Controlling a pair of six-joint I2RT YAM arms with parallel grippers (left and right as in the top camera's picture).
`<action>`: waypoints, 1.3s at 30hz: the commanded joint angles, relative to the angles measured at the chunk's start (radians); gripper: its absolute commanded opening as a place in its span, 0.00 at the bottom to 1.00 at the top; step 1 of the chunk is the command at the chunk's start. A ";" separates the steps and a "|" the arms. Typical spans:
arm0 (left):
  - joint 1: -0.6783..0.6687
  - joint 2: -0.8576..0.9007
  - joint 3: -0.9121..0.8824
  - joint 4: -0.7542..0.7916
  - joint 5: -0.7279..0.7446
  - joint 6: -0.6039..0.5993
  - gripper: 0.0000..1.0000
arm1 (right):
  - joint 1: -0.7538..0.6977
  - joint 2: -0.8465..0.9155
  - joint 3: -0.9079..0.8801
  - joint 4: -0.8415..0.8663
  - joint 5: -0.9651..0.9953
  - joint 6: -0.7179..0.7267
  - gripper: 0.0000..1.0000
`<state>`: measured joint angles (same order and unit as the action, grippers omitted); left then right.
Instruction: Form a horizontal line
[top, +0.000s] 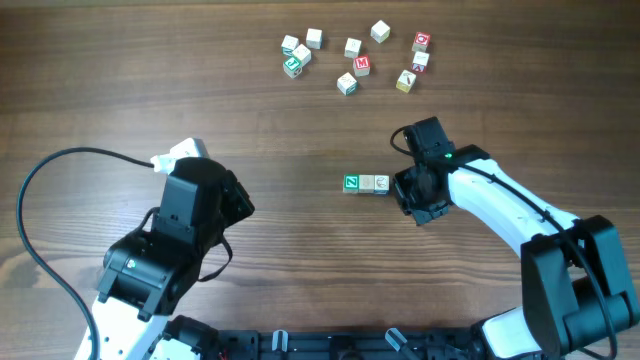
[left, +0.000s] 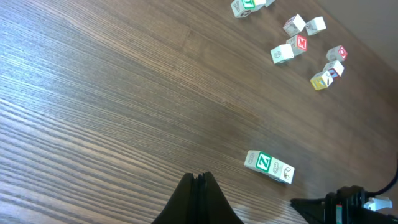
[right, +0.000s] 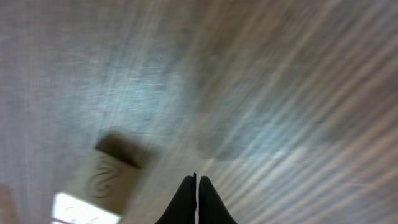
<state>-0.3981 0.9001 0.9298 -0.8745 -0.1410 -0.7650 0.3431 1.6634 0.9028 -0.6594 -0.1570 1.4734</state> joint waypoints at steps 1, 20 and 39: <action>0.002 0.019 0.000 0.002 0.005 -0.006 0.04 | 0.009 0.024 -0.013 0.046 -0.001 0.048 0.05; 0.002 0.021 0.000 0.002 0.005 -0.006 0.04 | 0.027 0.078 -0.013 0.091 -0.061 0.044 0.05; 0.002 0.021 0.000 0.002 0.005 -0.006 0.04 | 0.027 0.078 -0.013 0.129 -0.063 0.007 0.05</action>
<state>-0.3981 0.9192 0.9298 -0.8749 -0.1410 -0.7650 0.3660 1.7290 0.8978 -0.5331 -0.2138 1.4940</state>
